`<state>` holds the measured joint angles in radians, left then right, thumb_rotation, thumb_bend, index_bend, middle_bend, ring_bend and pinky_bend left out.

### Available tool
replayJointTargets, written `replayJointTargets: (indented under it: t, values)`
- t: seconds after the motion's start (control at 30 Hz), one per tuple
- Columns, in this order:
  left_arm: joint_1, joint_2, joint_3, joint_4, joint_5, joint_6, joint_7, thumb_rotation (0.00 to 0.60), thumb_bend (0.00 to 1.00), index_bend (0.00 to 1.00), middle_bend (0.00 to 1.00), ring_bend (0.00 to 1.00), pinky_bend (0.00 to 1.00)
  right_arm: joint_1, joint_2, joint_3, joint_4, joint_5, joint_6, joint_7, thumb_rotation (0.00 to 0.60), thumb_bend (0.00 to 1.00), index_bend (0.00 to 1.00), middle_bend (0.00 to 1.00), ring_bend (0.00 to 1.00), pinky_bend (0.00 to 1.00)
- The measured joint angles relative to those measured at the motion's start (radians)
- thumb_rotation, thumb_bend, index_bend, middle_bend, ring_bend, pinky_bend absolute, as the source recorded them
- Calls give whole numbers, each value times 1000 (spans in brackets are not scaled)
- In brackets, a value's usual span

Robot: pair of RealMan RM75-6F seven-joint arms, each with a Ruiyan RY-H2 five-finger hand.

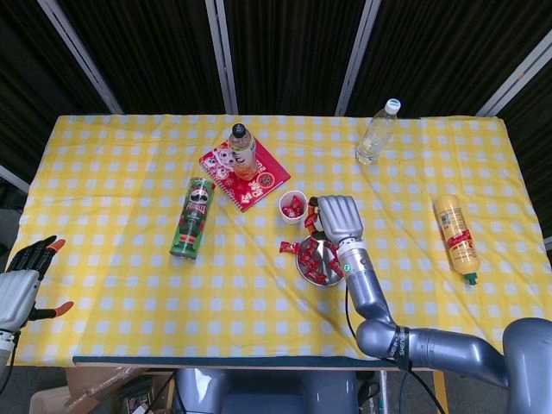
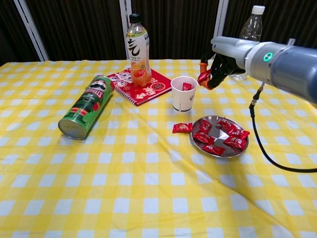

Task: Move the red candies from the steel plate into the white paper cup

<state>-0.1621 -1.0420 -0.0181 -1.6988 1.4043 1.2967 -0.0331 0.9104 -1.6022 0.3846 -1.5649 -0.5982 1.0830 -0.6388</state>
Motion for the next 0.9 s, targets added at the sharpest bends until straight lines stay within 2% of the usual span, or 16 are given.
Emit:
replayJointTargets:
  t: [0.33, 0.6, 0.73, 0.9]
  values:
    - [-10, 5, -5, -18, -33, -29, 8, 600, 18, 0, 0, 0, 0, 93, -64, 31, 196, 67, -103, -3, 600, 610, 554, 815, 898, 924]
    - [-16, 15, -5, -33, -49, -50, 5, 600, 18, 0, 0, 0, 0, 138, -126, 21, 331, 96, -162, 9, 600, 455, 404, 815, 897, 924]
    - [-17, 19, -5, -34, -48, -53, -2, 600, 18, 0, 0, 0, 0, 150, -144, 14, 353, 90, -163, 16, 600, 445, 393, 815, 897, 925]
    - [-17, 21, -4, -35, -47, -52, -7, 600, 18, 0, 0, 0, 0, 148, -138, 10, 322, 82, -143, 18, 600, 436, 341, 815, 897, 924]
